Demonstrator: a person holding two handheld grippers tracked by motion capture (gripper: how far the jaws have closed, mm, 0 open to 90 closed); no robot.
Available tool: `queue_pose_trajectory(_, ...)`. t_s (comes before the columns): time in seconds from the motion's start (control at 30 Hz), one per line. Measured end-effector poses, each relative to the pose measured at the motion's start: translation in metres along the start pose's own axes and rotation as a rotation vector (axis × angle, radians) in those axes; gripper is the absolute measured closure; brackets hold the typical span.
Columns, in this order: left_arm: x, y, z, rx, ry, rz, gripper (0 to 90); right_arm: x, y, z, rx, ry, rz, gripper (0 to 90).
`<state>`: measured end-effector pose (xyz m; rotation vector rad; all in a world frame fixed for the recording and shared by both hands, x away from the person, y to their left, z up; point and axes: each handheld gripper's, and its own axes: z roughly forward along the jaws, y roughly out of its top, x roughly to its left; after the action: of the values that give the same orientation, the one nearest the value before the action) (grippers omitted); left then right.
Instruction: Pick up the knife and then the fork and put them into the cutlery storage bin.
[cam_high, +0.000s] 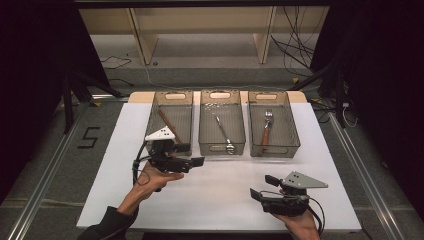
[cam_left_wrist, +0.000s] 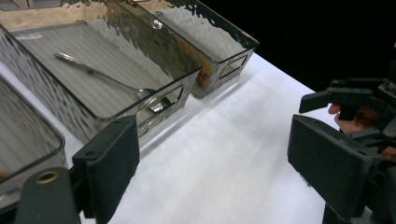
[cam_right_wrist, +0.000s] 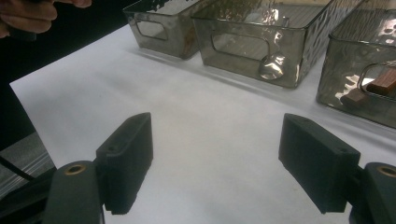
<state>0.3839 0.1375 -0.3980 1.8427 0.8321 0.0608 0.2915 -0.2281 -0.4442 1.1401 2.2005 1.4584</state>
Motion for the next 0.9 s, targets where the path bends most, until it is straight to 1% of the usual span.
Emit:
queue_pose_trajectory(0.1,0.0,-0.007,-0.004,0.003,0.006,0.015,15.6,0.001,0.0,0.0,-0.001,-0.001,-0.003,26.8)
queue_pose_trajectory(0.17,-0.001,-0.012,-0.007,0.004,0.008,0.016,15.6,0.001,0.0,0.001,0.0,-0.001,-0.001,26.8)
queue_pose_trajectory(0.23,-0.002,-0.017,-0.011,-0.009,0.008,0.028,15.5,0.001,0.0,0.0,-0.001,-0.002,-0.005,26.8)
queue_pose_trajectory(0.37,-0.002,-0.027,-0.017,-0.026,0.009,0.031,15.4,0.001,-0.001,-0.001,-0.01,-0.004,-0.006,26.8)
queue_pose_trajectory(0.43,-0.001,-0.031,-0.019,-0.022,0.005,0.036,15.4,0.001,-0.001,-0.001,-0.013,-0.005,-0.007,26.8)
queue_pose_trajectory(0.57,0.001,-0.04,-0.023,-0.025,0.012,0.027,15.4,0.001,-0.001,-0.002,-0.016,-0.008,-0.006,26.8)
queue_pose_trajectory(0.67,0.002,-0.047,-0.028,-0.028,0.026,0.032,15.4,0.0,-0.001,-0.002,-0.016,-0.011,-0.005,26.8)
queue_pose_trajectory(0.83,0.003,-0.059,-0.036,-0.043,0.03,0.027,15.3,0.0,-0.001,-0.003,-0.02,-0.015,-0.008,26.7)
queue_pose_trajectory(0.9,0.003,-0.063,-0.039,-0.051,0.029,0.018,15.3,0.0,-0.001,-0.003,-0.023,-0.017,-0.009,26.7)
